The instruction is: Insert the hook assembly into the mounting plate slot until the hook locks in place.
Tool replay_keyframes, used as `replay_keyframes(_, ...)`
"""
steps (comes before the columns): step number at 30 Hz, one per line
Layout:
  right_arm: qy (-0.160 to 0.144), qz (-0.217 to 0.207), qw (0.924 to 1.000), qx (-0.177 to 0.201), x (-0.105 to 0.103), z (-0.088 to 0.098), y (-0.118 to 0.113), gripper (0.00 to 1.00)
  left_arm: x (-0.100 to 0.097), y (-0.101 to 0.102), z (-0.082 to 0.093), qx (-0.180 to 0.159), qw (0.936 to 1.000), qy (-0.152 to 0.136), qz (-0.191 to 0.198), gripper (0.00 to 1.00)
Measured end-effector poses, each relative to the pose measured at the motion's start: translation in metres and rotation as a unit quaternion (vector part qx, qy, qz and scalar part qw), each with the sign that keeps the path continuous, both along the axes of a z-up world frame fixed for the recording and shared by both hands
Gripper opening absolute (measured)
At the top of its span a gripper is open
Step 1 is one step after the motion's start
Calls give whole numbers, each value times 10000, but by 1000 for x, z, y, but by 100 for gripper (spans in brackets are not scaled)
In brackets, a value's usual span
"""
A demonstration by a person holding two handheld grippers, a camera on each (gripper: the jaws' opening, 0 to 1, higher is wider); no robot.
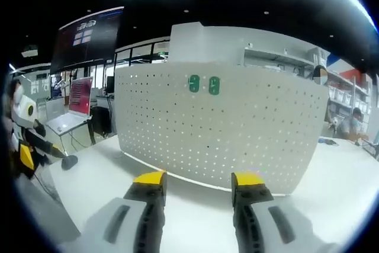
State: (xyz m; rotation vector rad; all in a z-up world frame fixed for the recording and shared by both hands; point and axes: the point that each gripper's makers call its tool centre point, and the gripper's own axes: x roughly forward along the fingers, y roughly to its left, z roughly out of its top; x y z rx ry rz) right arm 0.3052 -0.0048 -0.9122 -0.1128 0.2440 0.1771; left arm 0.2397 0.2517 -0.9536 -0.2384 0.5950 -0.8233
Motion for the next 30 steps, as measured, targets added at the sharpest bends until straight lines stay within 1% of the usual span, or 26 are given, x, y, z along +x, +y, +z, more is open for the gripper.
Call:
replay_keyframes(6, 201, 317, 9993, -54, -14, -17, 20, 38, -8, 0, -9, 29, 9999, 120, 27, 100)
replay_keyframes(7, 293, 404, 9987, -79, -18, -24, 26, 38, -9, 0, -11, 38, 9999, 134, 26, 100)
replay_keyframes(9, 384, 458, 9982, -95, -24, -31, 30, 37, -11, 0, -15, 74, 9998, 173, 30, 100)
replay_keyframes(11, 539, 566, 9969, -39, -32, -43, 38, 36, -12, 1, -19, 102, 9997, 199, 25, 100)
replay_keyframes(17, 836, 839, 9928, -177, -51, -66, 54, 33, -13, 2, -29, 131, 9994, 306, 27, 100)
replay_keyframes(21, 1070, 1000, 9889, -239, -58, -83, 62, 32, -14, 2, -35, 139, 9992, 374, 44, 100)
replay_keyframes(24, 1222, 1146, 9852, -366, -59, -97, 69, 32, -15, 2, -40, 195, 9989, 428, 55, 100)
replay_keyframes(26, 1309, 1234, 9830, -365, -58, -107, 76, 31, -15, 3, -43, 246, 9986, 464, 61, 100)
replay_keyframes(29, 1500, 1417, 9777, -386, -57, -123, 87, 30, -15, 3, -48, 297, 9982, 523, 66, 100)
replay_keyframes(30, 1593, 1521, 9744, -439, -57, -130, 92, 30, -15, 3, -49, 314, 9981, 534, 69, 100)
